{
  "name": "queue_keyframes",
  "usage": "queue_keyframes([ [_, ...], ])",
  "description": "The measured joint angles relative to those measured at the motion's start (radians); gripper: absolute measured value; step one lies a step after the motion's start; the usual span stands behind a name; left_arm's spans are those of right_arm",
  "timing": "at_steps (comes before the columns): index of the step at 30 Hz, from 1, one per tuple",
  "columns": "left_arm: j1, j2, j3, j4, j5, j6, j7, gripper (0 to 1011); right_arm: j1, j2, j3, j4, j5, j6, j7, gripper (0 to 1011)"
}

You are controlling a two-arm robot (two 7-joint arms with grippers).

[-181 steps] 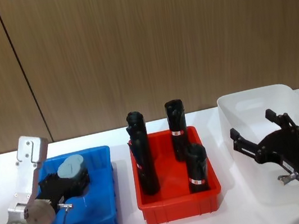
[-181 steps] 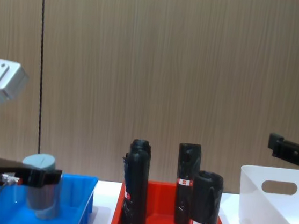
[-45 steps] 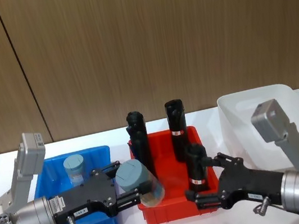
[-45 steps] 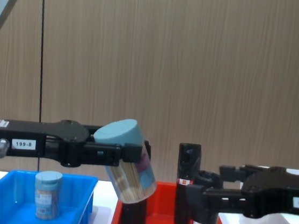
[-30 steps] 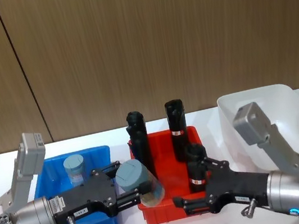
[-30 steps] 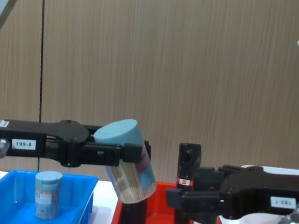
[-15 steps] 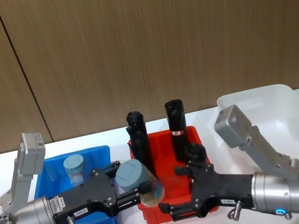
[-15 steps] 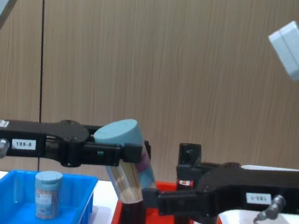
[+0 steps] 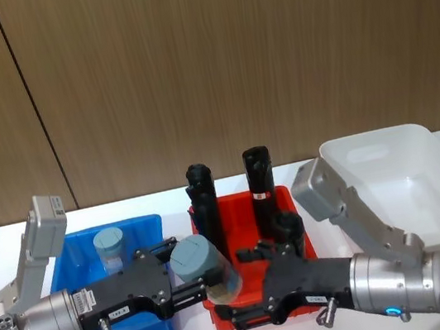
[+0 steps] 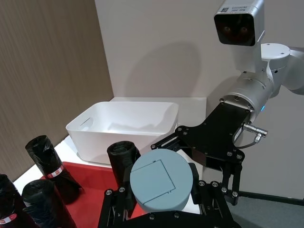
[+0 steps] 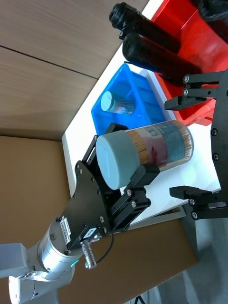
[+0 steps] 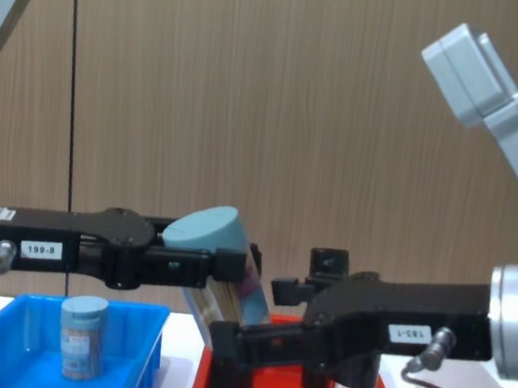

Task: Pick the cotton swabs from the blue box and place them into the white box.

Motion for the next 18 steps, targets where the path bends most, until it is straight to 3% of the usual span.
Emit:
queue_keyframes([
  [18,0.0,0.0,0.0,0.0,0.0,0.0,0.0,660,0.035,-0.031,-0.033,0.037,-0.03,-0.009,0.008,1001],
])
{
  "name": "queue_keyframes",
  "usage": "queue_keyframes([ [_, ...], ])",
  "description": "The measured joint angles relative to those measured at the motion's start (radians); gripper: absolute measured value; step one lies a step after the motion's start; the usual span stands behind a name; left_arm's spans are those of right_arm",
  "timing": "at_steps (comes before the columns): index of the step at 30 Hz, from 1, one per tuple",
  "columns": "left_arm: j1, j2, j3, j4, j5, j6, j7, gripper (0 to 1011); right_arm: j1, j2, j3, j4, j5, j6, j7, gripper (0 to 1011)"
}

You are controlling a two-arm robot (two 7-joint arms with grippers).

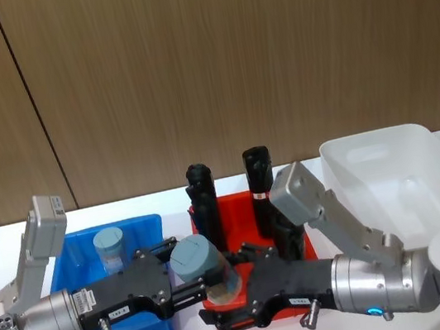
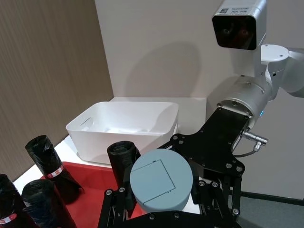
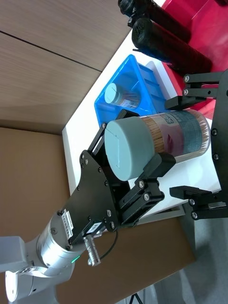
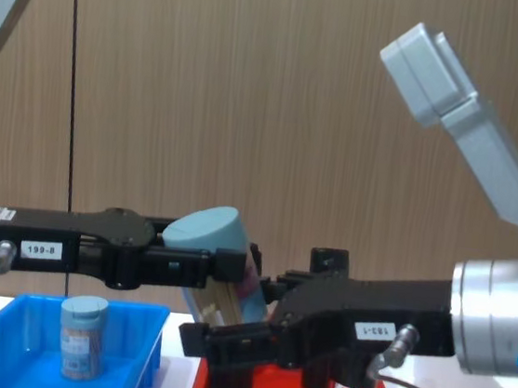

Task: Pick the cotton swabs from the blue box and place them into the white box.

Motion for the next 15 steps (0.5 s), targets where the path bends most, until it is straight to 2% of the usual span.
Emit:
queue_keyframes([
  [11,0.0,0.0,0.0,0.0,0.0,0.0,0.0,660,0.021,-0.015,-0.012,0.035,-0.013,-0.012,-0.013,998],
  [15,0.0,0.0,0.0,0.0,0.0,0.0,0.0,660,0.027,-0.018,-0.015,0.045,-0.017,-0.014,-0.019,928],
])
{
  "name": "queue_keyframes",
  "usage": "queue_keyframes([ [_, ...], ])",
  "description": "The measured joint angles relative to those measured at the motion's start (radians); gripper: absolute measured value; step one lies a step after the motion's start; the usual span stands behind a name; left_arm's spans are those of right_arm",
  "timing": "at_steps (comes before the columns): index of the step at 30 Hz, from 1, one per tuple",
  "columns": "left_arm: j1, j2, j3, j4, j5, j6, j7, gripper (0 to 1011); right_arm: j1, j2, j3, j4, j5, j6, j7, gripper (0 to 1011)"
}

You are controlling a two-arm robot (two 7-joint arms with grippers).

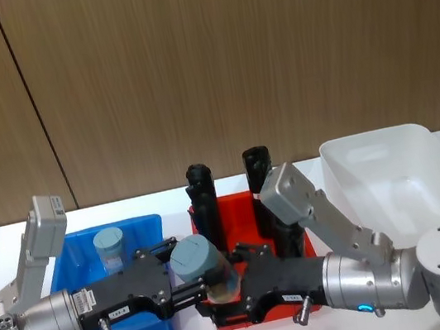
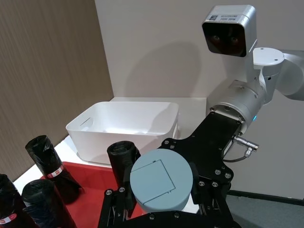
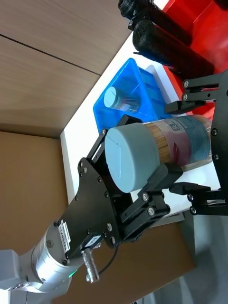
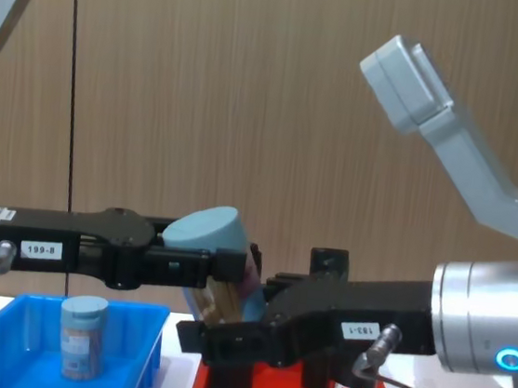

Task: Pick the cotton swabs from the blue box and place them into the white box.

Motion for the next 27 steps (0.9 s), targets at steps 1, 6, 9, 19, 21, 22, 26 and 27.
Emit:
queue_keyframes([
  [1,0.0,0.0,0.0,0.0,0.0,0.0,0.0,660,0.001,0.0,0.0,0.001,0.0,-0.001,-0.001,909],
  [6,0.0,0.0,0.0,0.0,0.0,0.0,0.0,660,0.006,-0.002,-0.002,0.011,0.0,-0.005,-0.007,758],
  [9,0.0,0.0,0.0,0.0,0.0,0.0,0.0,660,0.008,-0.002,-0.003,0.015,0.0,-0.007,-0.008,681],
  [19,0.0,0.0,0.0,0.0,0.0,0.0,0.0,660,0.013,0.001,-0.006,0.021,0.007,-0.01,-0.008,659],
  [21,0.0,0.0,0.0,0.0,0.0,0.0,0.0,683,0.014,0.002,-0.007,0.022,0.008,-0.011,-0.008,659],
  [22,0.0,0.0,0.0,0.0,0.0,0.0,0.0,717,0.015,0.003,-0.007,0.022,0.008,-0.011,-0.008,659],
  [26,0.0,0.0,0.0,0.0,0.0,0.0,-0.001,825,0.016,0.004,-0.008,0.023,0.014,-0.012,-0.008,659],
  [27,0.0,0.0,0.0,0.0,0.0,0.0,-0.001,861,0.016,0.004,-0.008,0.023,0.014,-0.012,-0.008,659],
])
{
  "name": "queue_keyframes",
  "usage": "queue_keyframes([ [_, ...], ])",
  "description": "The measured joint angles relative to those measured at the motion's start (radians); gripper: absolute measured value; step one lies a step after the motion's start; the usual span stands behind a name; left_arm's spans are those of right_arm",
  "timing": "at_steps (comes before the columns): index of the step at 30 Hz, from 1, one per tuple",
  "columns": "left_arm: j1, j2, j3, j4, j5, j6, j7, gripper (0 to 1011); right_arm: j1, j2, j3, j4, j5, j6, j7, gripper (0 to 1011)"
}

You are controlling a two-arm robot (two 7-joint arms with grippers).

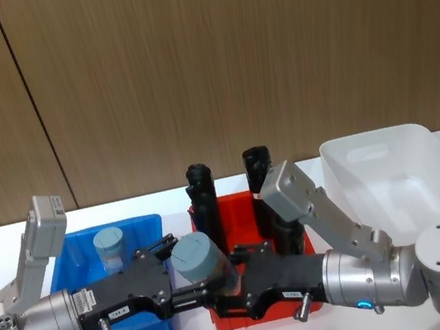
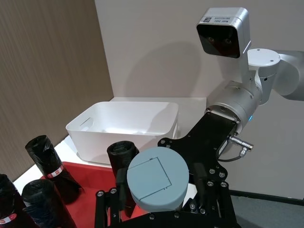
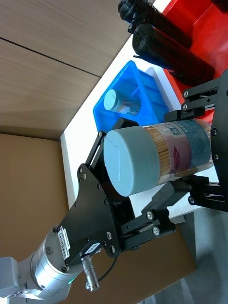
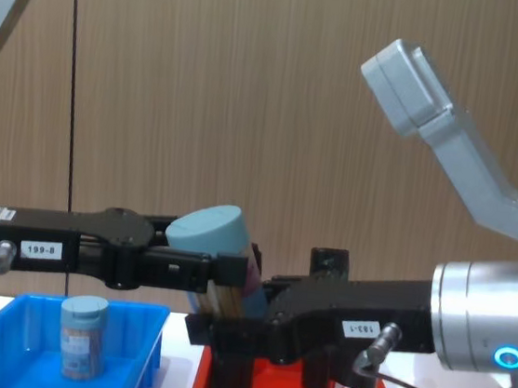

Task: Pick the cotton swabs from the blue box and place them into the white box.

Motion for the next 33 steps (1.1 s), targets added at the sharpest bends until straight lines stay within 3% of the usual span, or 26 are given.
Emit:
queue_keyframes([
  [6,0.0,0.0,0.0,0.0,0.0,0.0,0.0,1004,0.0,0.003,-0.001,0.0,0.004,-0.001,-0.001,659],
  [19,0.0,0.0,0.0,0.0,0.0,0.0,0.0,1004,-0.008,0.026,0.011,-0.009,0.035,-0.007,-0.021,659],
  [33,0.0,0.0,0.0,0.0,0.0,0.0,0.001,1004,-0.022,0.084,0.067,-0.025,0.11,-0.021,-0.081,659],
])
